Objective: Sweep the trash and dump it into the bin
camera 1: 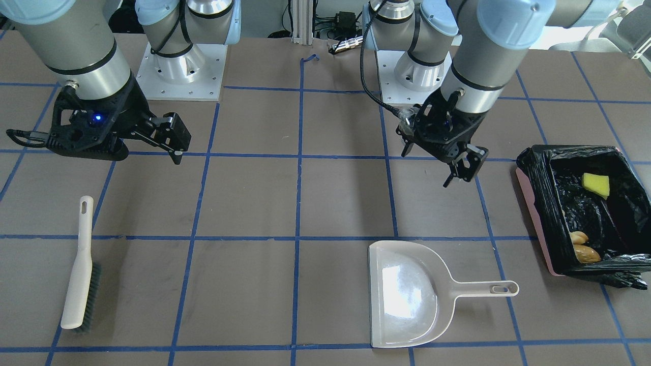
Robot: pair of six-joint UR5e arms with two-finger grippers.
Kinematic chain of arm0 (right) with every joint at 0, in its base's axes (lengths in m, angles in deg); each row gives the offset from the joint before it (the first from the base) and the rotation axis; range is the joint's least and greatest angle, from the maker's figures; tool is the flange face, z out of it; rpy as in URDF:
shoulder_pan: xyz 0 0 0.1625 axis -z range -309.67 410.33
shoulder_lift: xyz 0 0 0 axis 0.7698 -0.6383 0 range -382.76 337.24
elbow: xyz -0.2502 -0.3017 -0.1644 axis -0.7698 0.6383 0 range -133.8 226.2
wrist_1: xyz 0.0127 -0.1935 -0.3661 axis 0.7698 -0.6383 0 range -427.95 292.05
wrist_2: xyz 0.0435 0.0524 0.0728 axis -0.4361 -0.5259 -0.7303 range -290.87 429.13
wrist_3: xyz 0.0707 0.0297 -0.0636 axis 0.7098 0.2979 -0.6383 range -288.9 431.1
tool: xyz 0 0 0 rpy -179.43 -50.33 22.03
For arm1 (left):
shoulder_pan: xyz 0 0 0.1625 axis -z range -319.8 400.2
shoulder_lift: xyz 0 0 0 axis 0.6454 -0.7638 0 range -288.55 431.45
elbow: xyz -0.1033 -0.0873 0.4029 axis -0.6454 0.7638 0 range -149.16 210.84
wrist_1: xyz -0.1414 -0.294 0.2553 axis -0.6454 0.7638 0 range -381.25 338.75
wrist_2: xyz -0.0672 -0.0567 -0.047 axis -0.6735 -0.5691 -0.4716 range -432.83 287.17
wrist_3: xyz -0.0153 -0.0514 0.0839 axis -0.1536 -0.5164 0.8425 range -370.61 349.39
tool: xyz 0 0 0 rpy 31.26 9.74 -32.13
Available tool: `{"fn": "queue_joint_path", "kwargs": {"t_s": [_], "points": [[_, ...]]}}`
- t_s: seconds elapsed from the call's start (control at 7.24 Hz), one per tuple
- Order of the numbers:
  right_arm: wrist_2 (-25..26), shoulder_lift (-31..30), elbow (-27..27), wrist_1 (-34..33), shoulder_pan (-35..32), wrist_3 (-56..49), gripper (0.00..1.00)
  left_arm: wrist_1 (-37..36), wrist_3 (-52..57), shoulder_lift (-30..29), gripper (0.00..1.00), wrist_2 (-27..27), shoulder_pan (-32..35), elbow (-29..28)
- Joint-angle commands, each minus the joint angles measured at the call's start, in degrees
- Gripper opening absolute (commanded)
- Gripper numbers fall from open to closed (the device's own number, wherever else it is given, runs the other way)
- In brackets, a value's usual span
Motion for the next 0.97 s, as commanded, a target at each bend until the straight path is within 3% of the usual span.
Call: {"fn": "queue_joint_path", "kwargs": {"t_s": [0.0, 0.14, 0.41, 0.83], "points": [[0.23, 0.01, 0.0, 0.02, 0.25, 0.0, 1.0, 6.93, -23.61, 4.02, 1.0, 0.26, 1.17, -1.1], [0.23, 0.01, 0.0, 0.02, 0.42, 0.0, 1.0, 6.84, -32.41, 3.6, 1.0, 0.01, 0.73, -2.5], [-0.03, 0.01, 0.0, -0.07, 0.51, 0.09, 1.0, 7.46, -38.89, 2.36, 1.0, 0.36, 0.2, -6.99], [0.23, 0.01, 0.0, 0.19, 0.78, 0.09, 1.0, 7.37, -39.18, 3.15, 1.0, 0.44, -0.33, -5.86]]}}
